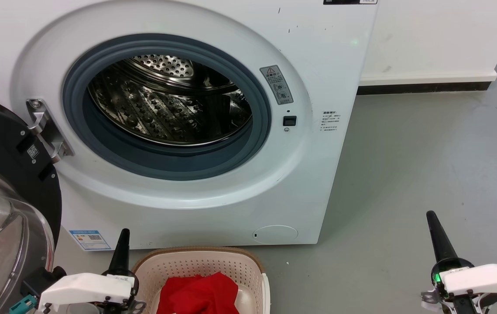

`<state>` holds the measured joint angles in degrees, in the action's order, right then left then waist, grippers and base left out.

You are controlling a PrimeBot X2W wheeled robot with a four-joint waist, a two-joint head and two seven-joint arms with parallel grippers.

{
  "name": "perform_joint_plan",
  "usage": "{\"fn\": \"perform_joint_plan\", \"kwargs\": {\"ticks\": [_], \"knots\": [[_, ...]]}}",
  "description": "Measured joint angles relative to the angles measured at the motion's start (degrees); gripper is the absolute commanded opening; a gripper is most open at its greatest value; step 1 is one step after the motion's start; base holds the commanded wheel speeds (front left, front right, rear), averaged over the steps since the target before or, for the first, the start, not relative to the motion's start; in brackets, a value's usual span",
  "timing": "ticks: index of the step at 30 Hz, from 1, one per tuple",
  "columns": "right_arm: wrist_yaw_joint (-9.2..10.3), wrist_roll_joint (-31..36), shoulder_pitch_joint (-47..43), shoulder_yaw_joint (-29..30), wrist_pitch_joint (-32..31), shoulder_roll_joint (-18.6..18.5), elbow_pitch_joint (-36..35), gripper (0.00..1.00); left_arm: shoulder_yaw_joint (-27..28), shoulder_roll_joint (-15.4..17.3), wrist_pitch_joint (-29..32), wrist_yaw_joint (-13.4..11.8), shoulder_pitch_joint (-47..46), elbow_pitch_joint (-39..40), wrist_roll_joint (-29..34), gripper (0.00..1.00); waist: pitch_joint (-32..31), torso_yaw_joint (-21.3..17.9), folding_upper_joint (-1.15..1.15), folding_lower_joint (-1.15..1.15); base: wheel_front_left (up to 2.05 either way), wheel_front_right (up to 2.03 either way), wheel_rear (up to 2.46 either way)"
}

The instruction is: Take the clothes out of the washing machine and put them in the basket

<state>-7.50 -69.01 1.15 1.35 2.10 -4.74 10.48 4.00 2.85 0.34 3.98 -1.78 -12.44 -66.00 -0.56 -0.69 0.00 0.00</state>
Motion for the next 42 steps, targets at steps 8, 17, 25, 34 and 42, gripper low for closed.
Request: {"fn": "perform_joint_plan", "kwargs": {"ticks": [8, 17, 25, 34, 42], "knots": [[0.0, -4.4, 0.8, 0.4, -1.2, 0.0, 0.6, 0.0, 0.4, 0.0, 1.0, 0.6, -0.9, -0.3, -4.6, 0.0, 0.1, 0.1, 0.0, 0.0, 0.0, 0.0, 0.0], [0.0, -9.1, 1.6, 1.0, -2.4, 0.0, 1.2, 0.0, 0.9, 0.0, 2.1, 1.2, -1.5, -0.6, -9.5, 0.0, 0.2, 0.2, 0.0, 0.0, 0.0, 0.0, 0.0], [0.0, -13.0, 2.3, 1.4, -3.5, 0.0, 1.7, 0.0, 1.3, 0.0, 3.1, 1.7, -2.1, -0.8, -13.5, 0.0, 0.3, 0.3, 0.0, 0.0, 0.0, 0.0, 0.0], [0.0, -17.0, 3.0, 1.9, -4.5, 0.0, 2.4, 0.0, 1.7, 0.0, 4.2, 2.4, -3.0, -1.0, -17.7, 0.0, 0.5, 0.4, 0.0, 0.0, 0.0, 0.0, 0.0], [0.0, -20.4, 3.6, 2.3, -5.5, 0.1, 2.7, 0.0, 2.0, 0.0, 5.0, 2.7, -3.3, -1.3, -21.3, 0.0, 0.6, 0.5, 0.0, 0.0, 0.0, 0.0, 0.0]]}}
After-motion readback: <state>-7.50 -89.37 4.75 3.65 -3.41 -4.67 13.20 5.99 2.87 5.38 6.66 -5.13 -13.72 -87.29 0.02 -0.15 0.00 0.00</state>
